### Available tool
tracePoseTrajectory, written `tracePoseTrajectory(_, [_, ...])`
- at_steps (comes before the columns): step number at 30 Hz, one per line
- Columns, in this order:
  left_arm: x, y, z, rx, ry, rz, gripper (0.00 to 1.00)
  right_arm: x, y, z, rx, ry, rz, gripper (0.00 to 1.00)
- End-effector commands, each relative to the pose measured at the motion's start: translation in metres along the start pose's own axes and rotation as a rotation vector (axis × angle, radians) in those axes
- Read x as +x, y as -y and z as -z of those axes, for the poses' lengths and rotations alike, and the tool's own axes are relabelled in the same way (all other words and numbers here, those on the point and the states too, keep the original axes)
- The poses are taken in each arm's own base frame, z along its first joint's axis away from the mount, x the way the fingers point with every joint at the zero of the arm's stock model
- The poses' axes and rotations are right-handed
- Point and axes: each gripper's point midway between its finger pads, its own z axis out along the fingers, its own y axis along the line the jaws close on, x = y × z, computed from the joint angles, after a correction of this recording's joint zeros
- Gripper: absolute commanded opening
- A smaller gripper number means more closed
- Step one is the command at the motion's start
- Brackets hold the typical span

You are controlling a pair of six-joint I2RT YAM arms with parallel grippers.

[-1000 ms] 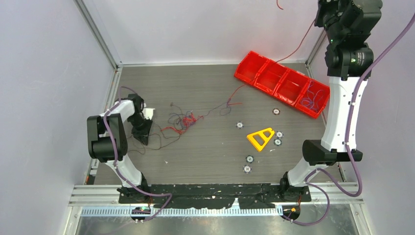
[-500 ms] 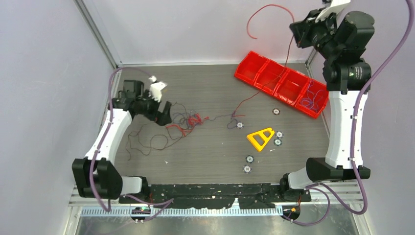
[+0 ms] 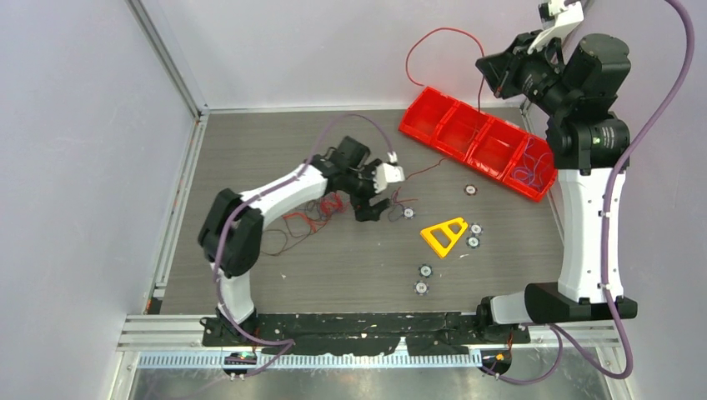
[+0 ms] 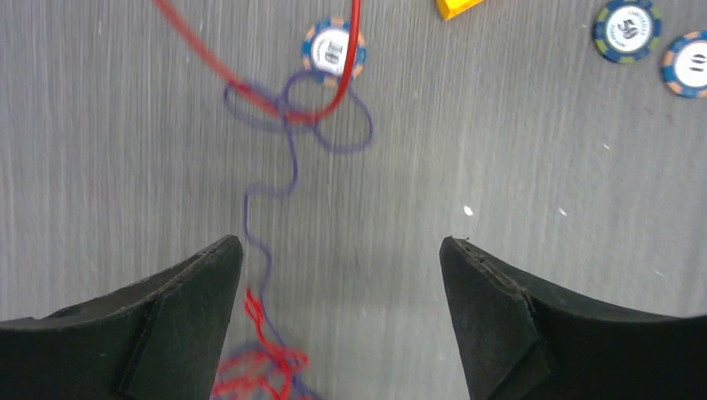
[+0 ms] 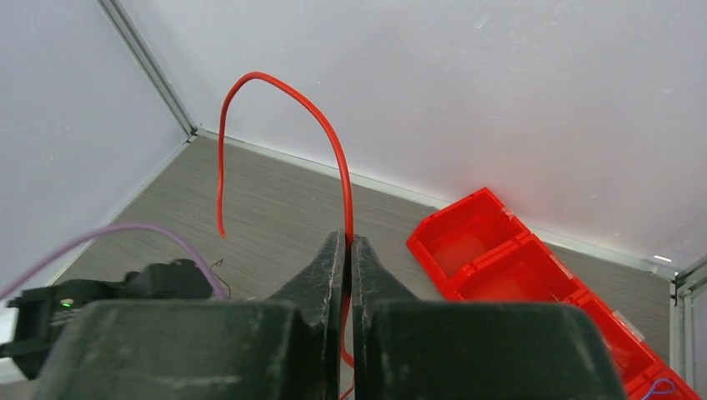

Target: Untangle the cables

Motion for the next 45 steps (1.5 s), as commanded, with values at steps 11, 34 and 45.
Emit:
tracePoseTrajectory(11, [0.002,-0.035,-0.062,-0.074,-0.263,-0.290,0.11,-0.031,-0.001,0.029,0.078,0.100,0.032,0.05])
tracePoseTrajectory(34, [0.169,0.012,0.090,-0.100,-0.483,-0.048,0.38,-0.054,0.124,0.012,0.411,0.146,0.234,0.05])
tracePoseTrajectory(45, [0.159,0.003,0.091,-0.198,-0.455,0.081,0.71,-0.087,0.163,0.027,0.564,0.196,0.371,0.05])
